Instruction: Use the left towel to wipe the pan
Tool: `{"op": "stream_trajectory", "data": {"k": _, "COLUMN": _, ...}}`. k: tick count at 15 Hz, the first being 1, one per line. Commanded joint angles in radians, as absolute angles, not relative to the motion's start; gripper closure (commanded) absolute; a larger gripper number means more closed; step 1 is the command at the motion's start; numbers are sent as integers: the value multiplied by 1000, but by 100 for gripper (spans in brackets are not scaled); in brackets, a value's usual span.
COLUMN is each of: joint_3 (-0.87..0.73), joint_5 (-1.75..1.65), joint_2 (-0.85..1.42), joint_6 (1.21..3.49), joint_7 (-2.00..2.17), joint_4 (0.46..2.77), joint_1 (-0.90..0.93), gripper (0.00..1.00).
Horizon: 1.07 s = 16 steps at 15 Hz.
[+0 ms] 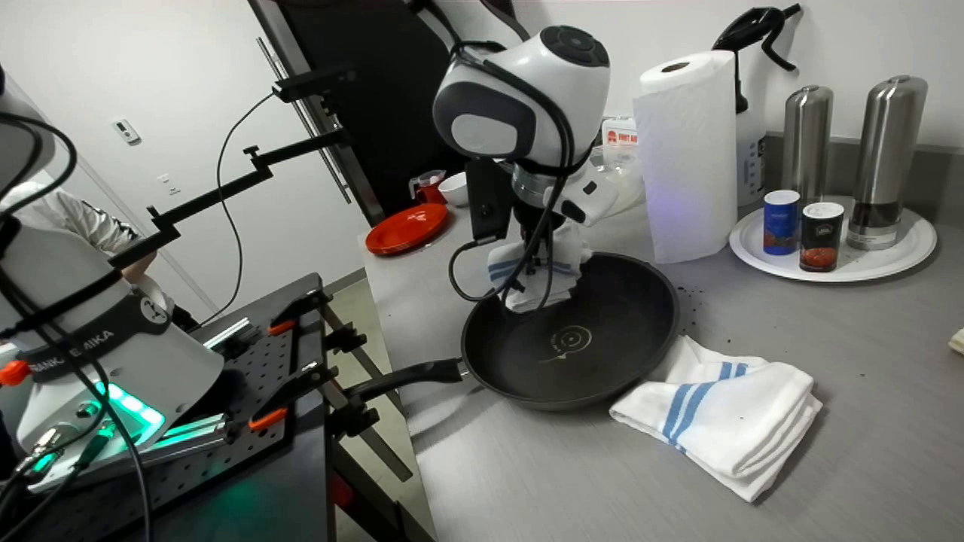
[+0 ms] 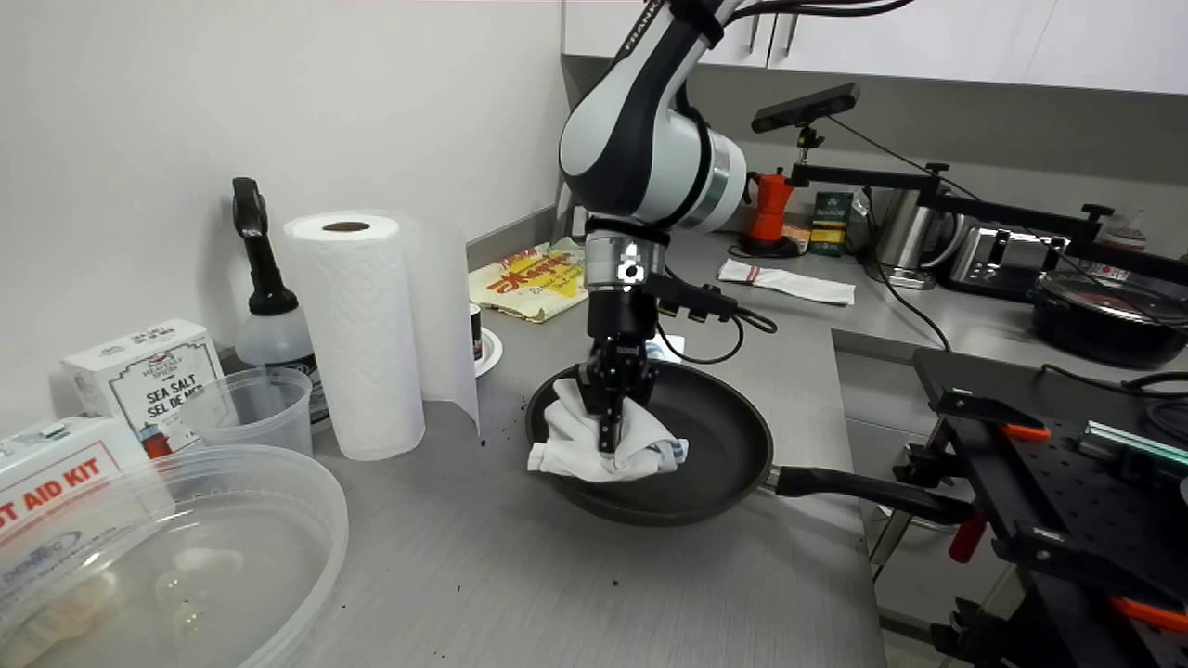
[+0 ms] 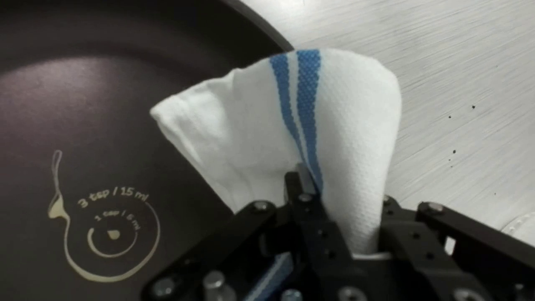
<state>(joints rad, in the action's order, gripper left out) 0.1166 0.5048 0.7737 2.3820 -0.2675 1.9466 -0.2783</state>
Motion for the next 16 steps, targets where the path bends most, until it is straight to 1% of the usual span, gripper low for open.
{"op": "stream_trajectory", "data": {"k": 1, "joint_3": 158, "joint_5": 544, "joint_2": 784, "joint_6": 2458, "joint_7": -339, "joint_4": 1969, "joint_1": -318, "gripper": 95}}
{"op": "stream_trajectory", "data": {"k": 7, "joint_3": 214, "joint_5": 614, "joint_2": 823, "joint_6": 2459, "joint_7": -399, "joint_4": 1960, "joint_1": -380, "gripper": 95}}
{"op": "stream_trajectory", "data": {"k": 16, "joint_3": 188, "joint_5": 575, "joint_2": 862, "joint_6": 2543, "joint_7": -423, "joint_4": 1969, "joint_1": -363, "gripper": 95}}
